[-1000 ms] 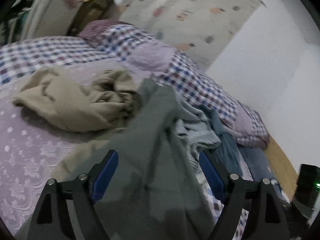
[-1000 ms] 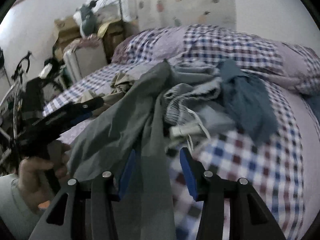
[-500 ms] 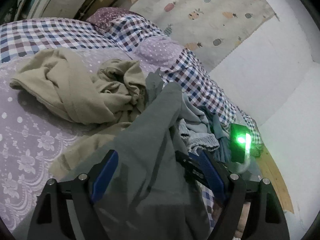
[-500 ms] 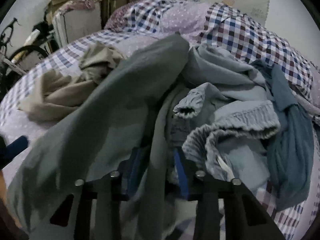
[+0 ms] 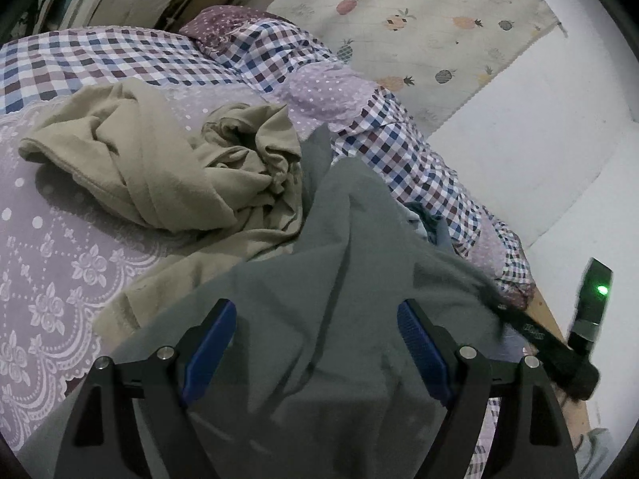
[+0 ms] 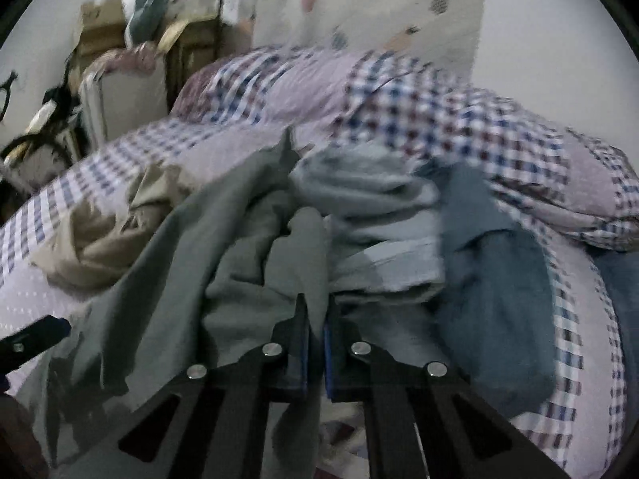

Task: Fold clothes

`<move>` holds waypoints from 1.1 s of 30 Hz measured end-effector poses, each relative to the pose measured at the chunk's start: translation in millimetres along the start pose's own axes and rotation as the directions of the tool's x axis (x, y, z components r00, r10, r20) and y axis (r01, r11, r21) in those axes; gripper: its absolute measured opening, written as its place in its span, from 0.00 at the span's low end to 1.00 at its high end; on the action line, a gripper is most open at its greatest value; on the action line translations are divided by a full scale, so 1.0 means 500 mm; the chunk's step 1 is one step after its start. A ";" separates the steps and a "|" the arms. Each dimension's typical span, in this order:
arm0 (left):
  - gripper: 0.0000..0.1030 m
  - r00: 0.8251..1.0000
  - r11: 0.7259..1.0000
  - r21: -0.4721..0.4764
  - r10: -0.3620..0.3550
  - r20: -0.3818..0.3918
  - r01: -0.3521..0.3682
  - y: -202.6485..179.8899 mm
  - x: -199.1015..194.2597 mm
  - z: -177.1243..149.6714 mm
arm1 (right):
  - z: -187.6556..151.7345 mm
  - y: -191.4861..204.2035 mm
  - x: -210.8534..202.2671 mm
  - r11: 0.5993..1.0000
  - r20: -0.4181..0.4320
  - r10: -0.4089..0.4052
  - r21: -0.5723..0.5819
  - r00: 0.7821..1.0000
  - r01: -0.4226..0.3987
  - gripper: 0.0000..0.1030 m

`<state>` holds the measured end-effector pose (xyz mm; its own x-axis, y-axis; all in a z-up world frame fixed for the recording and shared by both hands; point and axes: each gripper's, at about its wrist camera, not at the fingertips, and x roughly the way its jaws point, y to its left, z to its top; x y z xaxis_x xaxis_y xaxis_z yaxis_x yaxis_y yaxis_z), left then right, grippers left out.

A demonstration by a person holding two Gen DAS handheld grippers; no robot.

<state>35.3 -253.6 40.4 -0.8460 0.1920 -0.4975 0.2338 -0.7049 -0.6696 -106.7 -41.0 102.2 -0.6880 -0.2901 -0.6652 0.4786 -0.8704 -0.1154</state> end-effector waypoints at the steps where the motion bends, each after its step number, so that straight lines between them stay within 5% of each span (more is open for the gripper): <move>1: 0.83 1.000 1.000 0.002 0.003 -0.002 -0.003 -0.001 0.001 -0.001 | 0.002 -0.016 -0.015 1.000 0.011 -0.009 0.018 1.000 0.009 0.03; 12: 0.83 0.999 0.998 0.055 0.026 -0.018 -0.025 -0.029 0.010 -0.017 | -0.141 -0.210 -0.206 0.940 0.090 -0.118 0.330 0.989 0.083 0.03; 16: 0.83 0.999 0.997 0.082 -0.002 -0.039 0.005 -0.051 0.018 -0.031 | -0.246 -0.216 -0.217 0.907 0.027 -0.055 0.420 0.998 0.039 0.04; 19: 0.83 0.998 0.993 0.112 -0.014 -0.056 0.020 -0.072 0.025 -0.047 | -0.312 -0.186 -0.173 0.928 -0.075 0.055 0.372 0.996 -0.023 0.04; 23: 0.83 0.998 0.983 0.181 -0.030 -0.051 0.039 -0.111 0.025 -0.067 | -0.345 -0.171 -0.169 0.941 -0.041 0.136 0.318 0.990 -0.116 0.08; 24: 0.83 0.998 0.981 0.190 -0.042 -0.048 0.050 -0.121 0.026 -0.070 | -0.350 -0.178 -0.172 0.935 -0.023 0.149 0.327 0.989 -0.133 0.16; 25: 0.83 0.997 0.979 0.195 -0.055 -0.045 0.063 -0.129 0.026 -0.073 | -0.356 -0.196 -0.174 0.920 0.007 0.160 0.360 0.987 -0.152 0.37; 27: 0.83 0.996 0.975 0.204 -0.082 -0.043 0.089 -0.144 0.026 -0.080 | -0.370 -0.238 -0.174 0.876 0.070 0.186 0.440 0.980 -0.197 0.59; 30: 0.83 0.990 0.968 0.209 -0.131 -0.060 0.141 -0.170 0.033 -0.091 | -0.390 -0.299 -0.153 0.778 0.123 0.249 0.566 0.961 -0.274 0.61; 33: 0.83 0.982 0.956 0.225 -0.175 -0.071 0.186 -0.199 0.037 -0.104 | -0.384 -0.310 -0.118 0.721 0.144 0.324 0.602 0.935 -0.343 0.61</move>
<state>21.4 -144.5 69.0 -0.8378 0.3599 -0.4106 -0.0418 -0.7921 -0.6090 -35.5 187.3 17.7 -0.5668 -0.6108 -0.5528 0.2532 -0.7677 0.5887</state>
